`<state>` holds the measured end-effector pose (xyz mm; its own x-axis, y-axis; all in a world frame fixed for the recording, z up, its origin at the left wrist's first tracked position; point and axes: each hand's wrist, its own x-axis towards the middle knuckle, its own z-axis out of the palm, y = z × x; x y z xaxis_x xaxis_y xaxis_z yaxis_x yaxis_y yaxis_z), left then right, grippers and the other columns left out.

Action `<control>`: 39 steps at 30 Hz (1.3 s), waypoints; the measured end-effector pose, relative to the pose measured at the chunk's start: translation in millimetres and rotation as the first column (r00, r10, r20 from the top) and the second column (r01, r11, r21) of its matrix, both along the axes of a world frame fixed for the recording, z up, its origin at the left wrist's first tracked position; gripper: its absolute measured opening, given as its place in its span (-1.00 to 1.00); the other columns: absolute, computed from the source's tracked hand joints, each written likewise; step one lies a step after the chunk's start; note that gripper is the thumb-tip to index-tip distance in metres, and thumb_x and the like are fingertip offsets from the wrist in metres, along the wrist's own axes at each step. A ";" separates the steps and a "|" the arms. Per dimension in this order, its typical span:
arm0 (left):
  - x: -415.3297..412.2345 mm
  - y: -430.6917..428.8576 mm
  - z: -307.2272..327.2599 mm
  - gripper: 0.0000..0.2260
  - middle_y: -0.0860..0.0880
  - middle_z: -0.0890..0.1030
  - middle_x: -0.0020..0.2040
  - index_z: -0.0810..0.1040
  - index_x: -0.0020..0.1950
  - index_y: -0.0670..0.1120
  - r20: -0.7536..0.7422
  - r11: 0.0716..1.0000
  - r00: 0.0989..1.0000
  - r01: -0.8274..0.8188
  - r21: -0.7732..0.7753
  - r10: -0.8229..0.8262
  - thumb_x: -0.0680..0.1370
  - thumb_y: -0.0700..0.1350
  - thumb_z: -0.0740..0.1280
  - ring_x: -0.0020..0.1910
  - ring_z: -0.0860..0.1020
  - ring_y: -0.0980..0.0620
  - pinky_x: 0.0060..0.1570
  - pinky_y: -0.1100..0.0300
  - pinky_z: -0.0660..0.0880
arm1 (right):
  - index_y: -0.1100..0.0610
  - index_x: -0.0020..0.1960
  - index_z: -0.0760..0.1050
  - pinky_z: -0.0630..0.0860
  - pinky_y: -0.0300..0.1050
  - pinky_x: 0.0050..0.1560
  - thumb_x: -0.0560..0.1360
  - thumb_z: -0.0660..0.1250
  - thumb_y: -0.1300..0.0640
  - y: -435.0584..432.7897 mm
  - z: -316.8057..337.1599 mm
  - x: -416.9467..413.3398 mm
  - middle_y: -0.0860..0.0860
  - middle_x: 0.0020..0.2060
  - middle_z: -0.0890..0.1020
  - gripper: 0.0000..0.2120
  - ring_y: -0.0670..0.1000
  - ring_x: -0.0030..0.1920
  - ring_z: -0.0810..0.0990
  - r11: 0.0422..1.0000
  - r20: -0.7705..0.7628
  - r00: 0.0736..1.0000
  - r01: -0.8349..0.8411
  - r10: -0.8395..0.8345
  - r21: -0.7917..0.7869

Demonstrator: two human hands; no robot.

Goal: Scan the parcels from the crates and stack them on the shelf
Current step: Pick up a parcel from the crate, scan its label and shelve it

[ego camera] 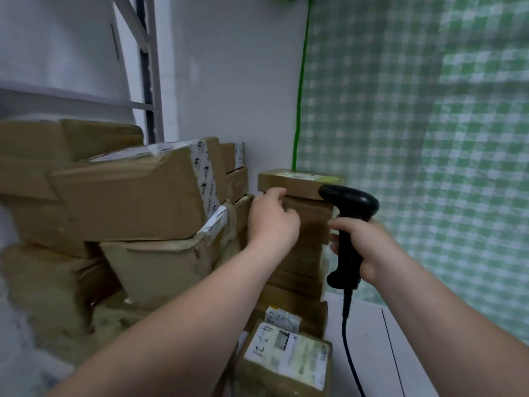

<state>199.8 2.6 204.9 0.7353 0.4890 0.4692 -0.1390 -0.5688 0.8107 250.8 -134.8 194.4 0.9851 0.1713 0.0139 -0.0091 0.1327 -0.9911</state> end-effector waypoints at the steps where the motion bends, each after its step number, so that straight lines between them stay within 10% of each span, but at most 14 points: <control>1: -16.2 1.1 -3.5 -0.63 0.03 0.45 0.19 0.47 0.36 -0.04 0.072 0.994 0.997 -0.020 0.111 0.012 0.56 -0.25 0.24 0.19 0.48 0.04 0.15 0.30 0.37 | 0.14 -0.01 0.50 0.52 -0.03 -0.14 0.47 0.39 0.28 4.8 -4.1 -10.9 0.14 -0.23 0.56 -0.85 0.09 -0.20 0.55 1.000 -0.024 1.000 -0.020 0.019 -0.006; 6: -87.0 24.1 -12.4 -0.79 -0.12 0.56 -0.05 0.62 0.03 -0.20 0.509 0.760 0.854 -0.258 0.597 -0.110 0.45 -0.31 0.27 -0.06 0.50 -0.07 -0.04 0.20 0.41 | 0.15 0.03 0.52 0.49 -0.10 -0.29 0.43 0.44 0.22 42.8 -20.9 -62.5 0.10 -0.25 0.58 -0.80 0.05 -0.30 0.55 0.988 -0.160 0.976 -0.153 0.148 -0.019; 10: -122.7 67.1 -4.8 -0.66 -0.13 0.43 0.16 0.51 0.18 -0.06 0.685 0.657 0.711 -0.594 0.464 0.160 0.41 -0.16 0.32 0.11 0.41 -0.14 0.08 -0.04 0.36 | 0.19 0.03 0.56 0.49 -0.16 -0.39 0.47 0.42 0.18 77.9 -26.5 -95.5 0.09 -0.25 0.60 -0.84 0.06 -0.29 0.56 0.976 -0.275 0.938 -0.217 0.212 0.012; 16: -140.8 117.0 5.2 -0.38 -0.08 0.05 0.55 0.07 0.55 0.14 0.145 0.771 0.912 -0.403 0.493 0.383 0.55 0.21 0.22 0.53 -0.08 -0.15 0.43 -0.34 -0.08 | 0.25 -0.20 0.53 0.46 -0.10 -0.41 0.56 0.31 0.14 107.8 -26.4 -123.4 0.09 -0.57 0.58 -0.78 0.10 -0.43 0.56 0.964 -0.419 0.869 -0.255 0.262 0.074; 27: -126.7 129.9 21.4 -0.36 -0.02 0.05 0.55 -0.01 0.54 0.25 0.065 0.704 0.959 -0.249 0.665 0.278 0.54 0.27 0.20 0.54 -0.12 -0.13 0.45 -0.29 -0.05 | 0.27 0.25 0.48 0.50 0.04 -0.23 0.53 0.35 0.10 120.6 -19.3 -141.8 0.21 0.07 0.60 -0.64 0.19 -0.08 0.61 0.963 -0.493 0.832 -0.171 0.254 0.207; 39: -143.4 134.4 16.4 -0.33 -0.02 -0.06 0.59 -0.07 0.57 0.17 0.081 0.710 0.961 -0.250 0.658 0.263 0.56 0.23 0.20 0.55 -0.18 -0.08 0.51 -0.16 -0.08 | 0.23 0.17 0.52 0.52 0.01 -0.20 0.53 0.34 0.15 109.1 -22.7 -147.6 0.19 -0.03 0.65 -0.75 0.15 -0.07 0.64 0.963 -0.464 0.848 -0.178 0.255 0.204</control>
<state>56.4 137.0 221.3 0.6389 0.2346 0.7327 0.1025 -0.9698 0.2211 103.1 -25.7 171.7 0.8119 0.4150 -0.4105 -0.5261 0.2154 -0.8227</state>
